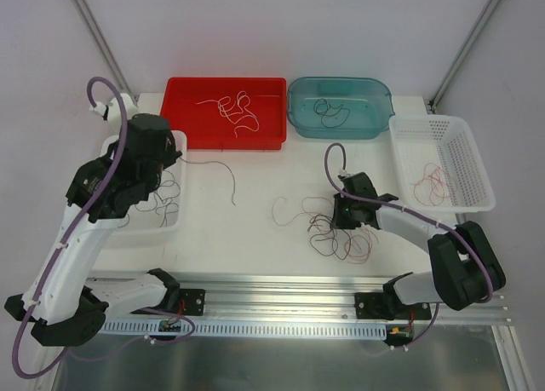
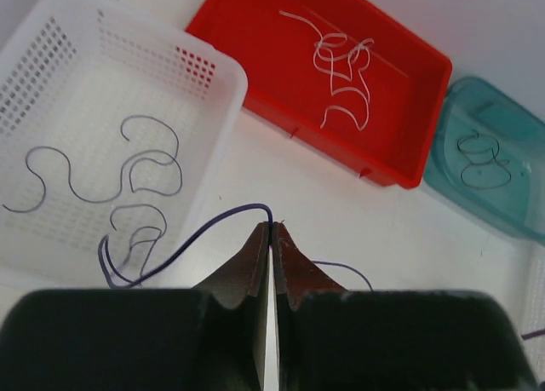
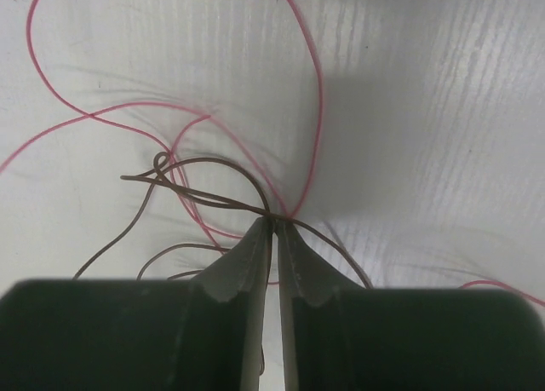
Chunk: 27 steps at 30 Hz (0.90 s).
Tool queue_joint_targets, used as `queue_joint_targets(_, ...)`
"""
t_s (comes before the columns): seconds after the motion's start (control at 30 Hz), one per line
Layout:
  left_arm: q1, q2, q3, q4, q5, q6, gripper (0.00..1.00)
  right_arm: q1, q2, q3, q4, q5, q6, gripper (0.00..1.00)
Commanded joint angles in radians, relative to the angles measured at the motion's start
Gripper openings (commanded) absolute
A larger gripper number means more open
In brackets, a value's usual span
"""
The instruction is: Untangle the cables
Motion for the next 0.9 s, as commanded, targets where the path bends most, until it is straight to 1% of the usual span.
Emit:
queue_joint_targets(0.0, 0.055, 0.026, 0.104, -0.002, -0.065, 0.16, 0.0, -0.008, -0.03, -0.03, -0.087, 0.051, 0.009, 0.13)
queue_joint_targets(0.13, 0.144, 0.069, 0.248, 0.022, -0.093, 0.273, 0.0, -0.01, -0.042, -0.039, -0.095, 0.054, 0.007, 0.12)
queue_joint_targets(0.23, 0.199, 0.102, 0.32, 0.048, -0.16, 0.35, 0.0, -0.01, -0.048, -0.044, -0.098, 0.054, 0.007, 0.12)
queue_joint_targets(0.3, 0.242, 0.116, 0.328, 0.076, -0.203, 0.393, 0.0, -0.01, -0.055, -0.048, -0.092, 0.045, 0.009, 0.13)
queue_joint_targets(0.37, 0.284, 0.119, 0.296, 0.099, -0.208, 0.408, 0.0, -0.008, -0.067, -0.056, -0.089, 0.034, 0.006, 0.13)
queue_joint_targets(0.4, 0.333, 0.118, 0.276, 0.108, -0.2, 0.416, 0.0, -0.008, -0.073, -0.057, -0.083, 0.024, 0.006, 0.13)
queue_joint_targets(0.5, 0.434, 0.113, 0.157, 0.166, -0.118, 0.412, 0.0, -0.005, -0.101, -0.06, -0.077, 0.016, 0.003, 0.13)
queue_joint_targets(0.53, 0.516, 0.115, 0.091, 0.198, -0.069, 0.404, 0.0, -0.005, -0.11, -0.062, -0.076, 0.014, 0.001, 0.13)
queue_joint_targets(0.6, 0.599, 0.133, 0.037, 0.225, 0.002, 0.382, 0.0, 0.001, -0.133, -0.061, -0.078, 0.013, -0.005, 0.13)
queue_joint_targets(0.63, 0.667, 0.142, -0.001, 0.249, 0.048, 0.376, 0.0, 0.003, -0.139, -0.059, -0.08, 0.011, -0.007, 0.13)
queue_joint_targets(0.7, 0.727, 0.184, -0.034, 0.277, 0.089, 0.372, 0.0, 0.016, -0.154, -0.054, -0.092, 0.011, -0.01, 0.13)
queue_joint_targets(0.73, 0.771, 0.202, -0.045, 0.282, 0.109, 0.372, 0.05, 0.019, -0.17, -0.051, -0.096, 0.013, -0.013, 0.14)
queue_joint_targets(0.83, 0.808, 0.283, -0.039, 0.279, 0.191, 0.387, 0.19, 0.041, -0.205, -0.031, -0.122, 0.022, -0.019, 0.16)
queue_joint_targets(0.87, 0.812, 0.3, -0.04, 0.277, 0.232, 0.39, 0.36, 0.044, -0.214, -0.025, -0.132, 0.029, -0.022, 0.17)
